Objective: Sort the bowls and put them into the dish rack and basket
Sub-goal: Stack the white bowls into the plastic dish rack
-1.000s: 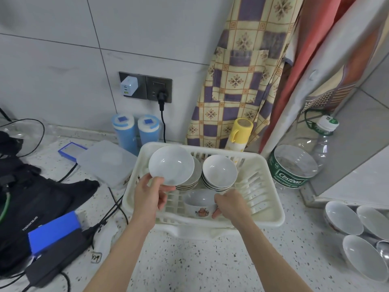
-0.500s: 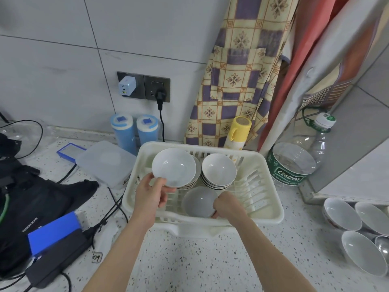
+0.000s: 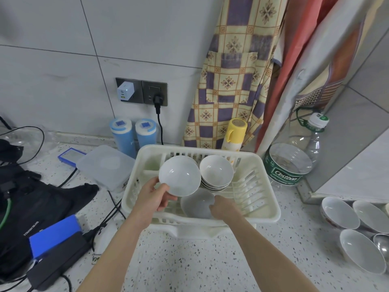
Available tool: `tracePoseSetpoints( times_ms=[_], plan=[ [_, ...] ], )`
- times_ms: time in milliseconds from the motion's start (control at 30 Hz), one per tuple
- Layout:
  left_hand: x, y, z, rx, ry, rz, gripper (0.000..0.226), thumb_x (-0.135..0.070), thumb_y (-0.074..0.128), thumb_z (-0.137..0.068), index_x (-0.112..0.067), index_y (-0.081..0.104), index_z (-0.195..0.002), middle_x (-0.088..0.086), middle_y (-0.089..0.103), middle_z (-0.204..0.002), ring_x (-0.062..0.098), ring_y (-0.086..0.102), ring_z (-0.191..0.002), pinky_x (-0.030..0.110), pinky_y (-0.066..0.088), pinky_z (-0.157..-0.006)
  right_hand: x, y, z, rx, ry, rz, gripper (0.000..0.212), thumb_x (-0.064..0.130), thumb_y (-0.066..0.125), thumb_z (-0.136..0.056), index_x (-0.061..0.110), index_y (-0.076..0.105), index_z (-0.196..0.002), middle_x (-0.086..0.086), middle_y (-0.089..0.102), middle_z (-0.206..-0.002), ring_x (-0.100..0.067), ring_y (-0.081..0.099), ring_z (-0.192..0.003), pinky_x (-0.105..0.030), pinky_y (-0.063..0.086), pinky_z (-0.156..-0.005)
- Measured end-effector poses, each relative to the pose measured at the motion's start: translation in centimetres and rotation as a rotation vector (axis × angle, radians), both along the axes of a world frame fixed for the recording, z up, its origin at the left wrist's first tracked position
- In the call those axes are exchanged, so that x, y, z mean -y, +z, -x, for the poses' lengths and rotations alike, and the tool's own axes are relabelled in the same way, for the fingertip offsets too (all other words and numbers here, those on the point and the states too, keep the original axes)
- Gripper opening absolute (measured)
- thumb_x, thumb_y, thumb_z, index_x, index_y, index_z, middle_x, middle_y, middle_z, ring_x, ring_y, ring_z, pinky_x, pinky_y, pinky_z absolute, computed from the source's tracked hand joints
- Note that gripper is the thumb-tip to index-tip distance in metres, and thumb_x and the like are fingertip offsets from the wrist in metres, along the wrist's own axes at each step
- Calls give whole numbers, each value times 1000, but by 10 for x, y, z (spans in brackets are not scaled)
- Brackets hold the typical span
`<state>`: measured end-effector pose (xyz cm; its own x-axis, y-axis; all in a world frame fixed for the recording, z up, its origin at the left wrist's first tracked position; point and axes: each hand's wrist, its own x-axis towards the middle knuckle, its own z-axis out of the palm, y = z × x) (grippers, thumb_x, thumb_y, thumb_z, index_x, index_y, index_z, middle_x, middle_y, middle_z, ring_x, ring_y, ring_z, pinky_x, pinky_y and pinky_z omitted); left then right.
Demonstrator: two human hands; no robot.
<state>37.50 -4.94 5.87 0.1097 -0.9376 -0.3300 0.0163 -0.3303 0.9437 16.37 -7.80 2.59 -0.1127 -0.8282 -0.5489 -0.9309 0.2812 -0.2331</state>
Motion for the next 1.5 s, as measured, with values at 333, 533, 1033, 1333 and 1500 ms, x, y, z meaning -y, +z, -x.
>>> tracePoseSetpoints(
  times_ms=[333,533,1033,1333,1500],
  plan=[
    [3,4,1,87,-118,-94,20,-11,51,-91,-11,64,-107,18,75,-71,9,42,-37,17,31,-36,-20,12,8,454,-274,471,46,36,40,-98,3,63,-77,-4,70,-78,-23,63,-77,-32,44,-67],
    [14,4,8,192,-284,-244,22,-21,50,-88,-11,62,-105,13,78,-77,11,44,-43,17,30,-40,-24,17,10,717,-192,365,29,32,52,-89,18,59,-65,10,63,-57,-12,50,-62,-31,38,-63],
    [19,10,25,283,-407,-315,32,-38,56,-95,-10,68,-102,9,78,-76,6,43,-33,15,36,-41,-15,12,18,702,-448,332,23,18,50,-79,7,49,-58,-13,49,-52,-21,39,-51,-33,33,-54],
    [25,-6,25,475,-465,-284,31,-26,61,-91,-1,69,-107,18,77,-92,10,42,-46,21,35,-50,-13,2,13,523,-376,314,31,25,49,-77,2,59,-59,-20,67,-61,-18,48,-52,-25,35,-52],
    [27,-14,25,613,-507,-248,22,-30,64,-88,-10,72,-92,8,79,-92,13,60,-63,26,44,-60,-12,2,12,482,-360,300,25,22,48,-74,10,48,-52,-16,71,-62,-18,46,-50,-25,34,-51]
  ],
)
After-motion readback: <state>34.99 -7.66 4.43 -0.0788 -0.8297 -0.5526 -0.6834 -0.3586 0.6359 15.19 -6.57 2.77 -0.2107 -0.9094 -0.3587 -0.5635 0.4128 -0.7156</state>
